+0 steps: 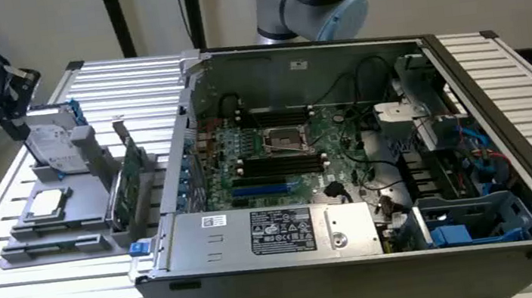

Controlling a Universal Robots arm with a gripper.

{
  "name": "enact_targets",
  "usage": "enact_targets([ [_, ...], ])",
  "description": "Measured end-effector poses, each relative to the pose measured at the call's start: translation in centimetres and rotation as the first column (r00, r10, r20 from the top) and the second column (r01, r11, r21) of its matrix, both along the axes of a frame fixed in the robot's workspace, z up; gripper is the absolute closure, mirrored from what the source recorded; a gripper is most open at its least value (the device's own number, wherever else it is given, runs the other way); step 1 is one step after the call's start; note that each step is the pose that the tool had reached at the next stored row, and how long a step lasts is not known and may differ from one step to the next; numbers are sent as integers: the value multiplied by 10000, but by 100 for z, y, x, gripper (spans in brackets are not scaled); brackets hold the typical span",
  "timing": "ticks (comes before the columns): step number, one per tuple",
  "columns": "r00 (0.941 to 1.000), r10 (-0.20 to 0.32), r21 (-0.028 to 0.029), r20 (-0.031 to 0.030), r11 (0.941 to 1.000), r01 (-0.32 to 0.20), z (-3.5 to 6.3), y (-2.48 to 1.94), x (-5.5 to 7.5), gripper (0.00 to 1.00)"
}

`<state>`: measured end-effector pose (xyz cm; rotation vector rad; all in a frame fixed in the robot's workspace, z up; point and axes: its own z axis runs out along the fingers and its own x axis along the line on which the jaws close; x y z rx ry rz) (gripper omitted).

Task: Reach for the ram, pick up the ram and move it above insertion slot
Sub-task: 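Reach for the ram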

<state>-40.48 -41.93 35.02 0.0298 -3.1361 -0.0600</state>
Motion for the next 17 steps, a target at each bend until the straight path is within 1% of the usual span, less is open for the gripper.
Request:
enact_targets([
  [6,10000,0,0,-17,10000,0,0,0,0,89],
  [12,10000,0,0,-18,10000,0,0,-1,0,89],
  [15,10000,0,0,-18,10000,0,0,-29,0,89],
  [17,10000,0,-1,-19,10000,0,1,-77,0,89],
])
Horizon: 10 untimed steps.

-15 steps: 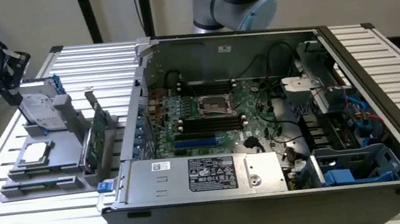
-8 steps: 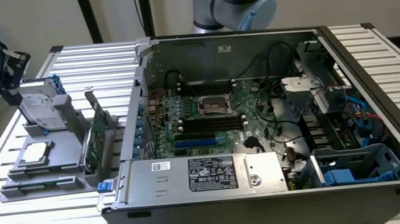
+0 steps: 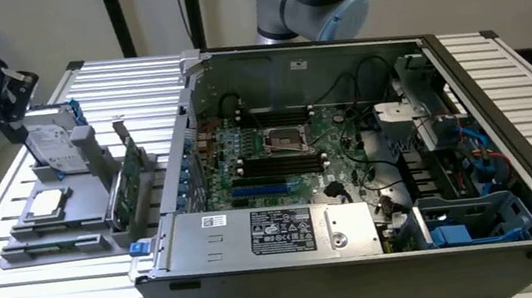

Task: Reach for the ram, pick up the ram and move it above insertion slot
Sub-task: 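Reach for the ram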

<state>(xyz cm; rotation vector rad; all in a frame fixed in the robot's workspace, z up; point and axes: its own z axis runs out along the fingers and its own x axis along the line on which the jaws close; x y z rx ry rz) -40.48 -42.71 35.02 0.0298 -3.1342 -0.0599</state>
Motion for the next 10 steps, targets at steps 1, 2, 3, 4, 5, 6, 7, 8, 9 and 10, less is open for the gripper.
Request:
enact_targets([
  [1,10000,1,1,1,10000,-1,-1,-31,0,89],
  [2,10000,4,1,1,10000,-4,-1,-62,0,89],
  [3,10000,8,0,1,10000,-8,-1,-96,0,89],
  [4,10000,13,1,1,10000,-13,-2,-130,0,89],
  [5,10000,19,1,1,10000,-19,-3,-164,0,89],
  [6,10000,25,0,1,10000,-25,-5,-195,0,89],
  [7,10000,33,0,0,10000,-33,-8,-222,0,89],
  [8,10000,43,0,1,10000,-43,-13,-249,0,89],
  [9,10000,55,0,1,10000,-55,-18,-271,0,89],
  [10,10000,67,0,1,10000,-67,-25,-291,0,89],
])
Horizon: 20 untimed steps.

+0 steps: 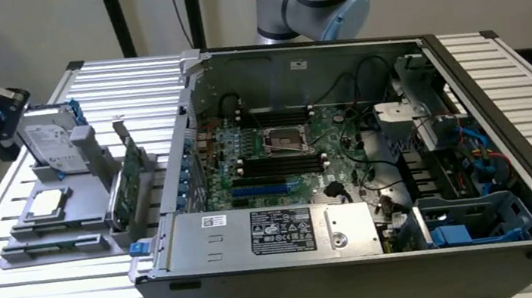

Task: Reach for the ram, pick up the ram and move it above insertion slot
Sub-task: 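Reach for the ram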

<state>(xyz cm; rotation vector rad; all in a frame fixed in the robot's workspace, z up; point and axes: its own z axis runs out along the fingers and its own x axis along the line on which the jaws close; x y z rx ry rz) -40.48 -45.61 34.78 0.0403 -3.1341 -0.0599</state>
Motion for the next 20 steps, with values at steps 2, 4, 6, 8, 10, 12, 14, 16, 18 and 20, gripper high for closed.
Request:
enact_targets([
  [2,10000,29,0,-1,10000,-29,-16,-39,0,89],
  [4,10000,61,0,-1,10000,-61,-33,-79,0,89],
  [6,10000,91,1,1,10000,-91,-53,-119,0,89],
  [8,9999,123,0,0,9999,-123,-73,-165,0,89],
  [10,9999,154,0,0,9999,-154,-91,-204,0,89],
  [12,9999,169,0,0,9999,-169,-98,-218,0,89],
  [14,9999,170,0,-1,9999,-170,-97,-220,0,89],
  [16,9998,174,0,-1,9998,-174,-97,-221,0,89],
  [18,9996,299,0,0,9996,-299,-99,-220,0,89],
  [20,9978,656,0,1,9978,-656,-100,-220,0,89],
])
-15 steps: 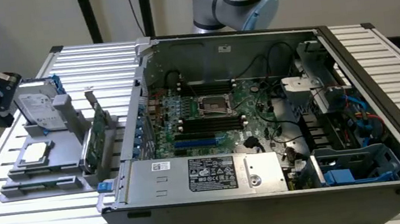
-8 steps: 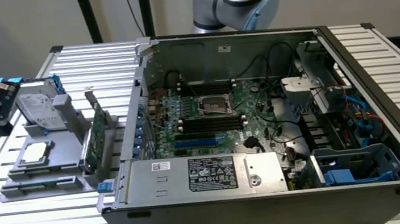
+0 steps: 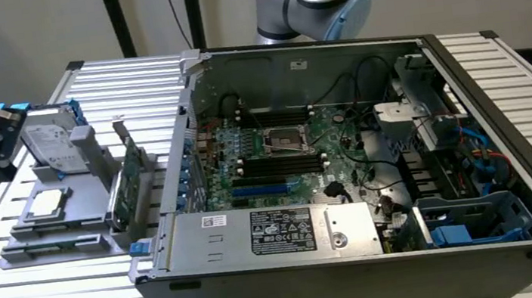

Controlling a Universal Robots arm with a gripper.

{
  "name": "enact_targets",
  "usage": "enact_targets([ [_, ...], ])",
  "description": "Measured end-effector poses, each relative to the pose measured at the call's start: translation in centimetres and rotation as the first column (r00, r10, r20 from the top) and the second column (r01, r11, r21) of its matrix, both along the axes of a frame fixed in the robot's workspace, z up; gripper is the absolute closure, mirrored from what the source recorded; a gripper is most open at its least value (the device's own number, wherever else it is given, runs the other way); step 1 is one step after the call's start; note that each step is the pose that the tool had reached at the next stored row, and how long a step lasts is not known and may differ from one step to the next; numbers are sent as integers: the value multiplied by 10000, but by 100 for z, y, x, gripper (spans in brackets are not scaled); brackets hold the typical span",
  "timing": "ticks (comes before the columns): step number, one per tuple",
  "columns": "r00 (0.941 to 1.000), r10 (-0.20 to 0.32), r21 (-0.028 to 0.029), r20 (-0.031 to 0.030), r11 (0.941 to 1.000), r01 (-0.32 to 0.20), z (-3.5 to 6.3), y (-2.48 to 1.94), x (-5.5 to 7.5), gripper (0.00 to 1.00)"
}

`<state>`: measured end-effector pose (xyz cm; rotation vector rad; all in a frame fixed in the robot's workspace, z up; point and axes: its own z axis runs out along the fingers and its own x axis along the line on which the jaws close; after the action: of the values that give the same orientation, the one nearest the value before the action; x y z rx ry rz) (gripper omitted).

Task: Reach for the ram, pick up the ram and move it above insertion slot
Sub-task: 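Reach for the ram, then pick up the ram and move it above insertion slot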

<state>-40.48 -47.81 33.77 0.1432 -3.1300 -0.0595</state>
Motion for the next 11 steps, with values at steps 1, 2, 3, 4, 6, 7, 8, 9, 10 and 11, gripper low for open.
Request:
enact_targets([
  [1,9998,178,-1,-1,9998,-178,1,0,0,89],
  [2,9994,358,-1,-2,9994,-358,1,1,0,89],
  [3,9986,536,-1,-1,9986,-536,0,1,-1,89],
  [4,9974,716,0,-1,9974,-716,-1,1,-1,89],
  [6,9940,1089,-1,-2,9940,-1089,-1,1,-1,89],
  [7,9919,1269,-2,-3,9919,-1269,-1,1,-1,89],
  [8,9894,1453,-1,-2,9894,-1453,-1,1,-1,89],
  [9,9868,1620,-1,-1,9868,-1620,-2,1,-1,89],
  [10,9837,1797,-1,-1,9837,-1797,-2,1,-1,89],
  [11,9803,1973,-1,-2,9803,-1973,-2,1,-1,89],
])
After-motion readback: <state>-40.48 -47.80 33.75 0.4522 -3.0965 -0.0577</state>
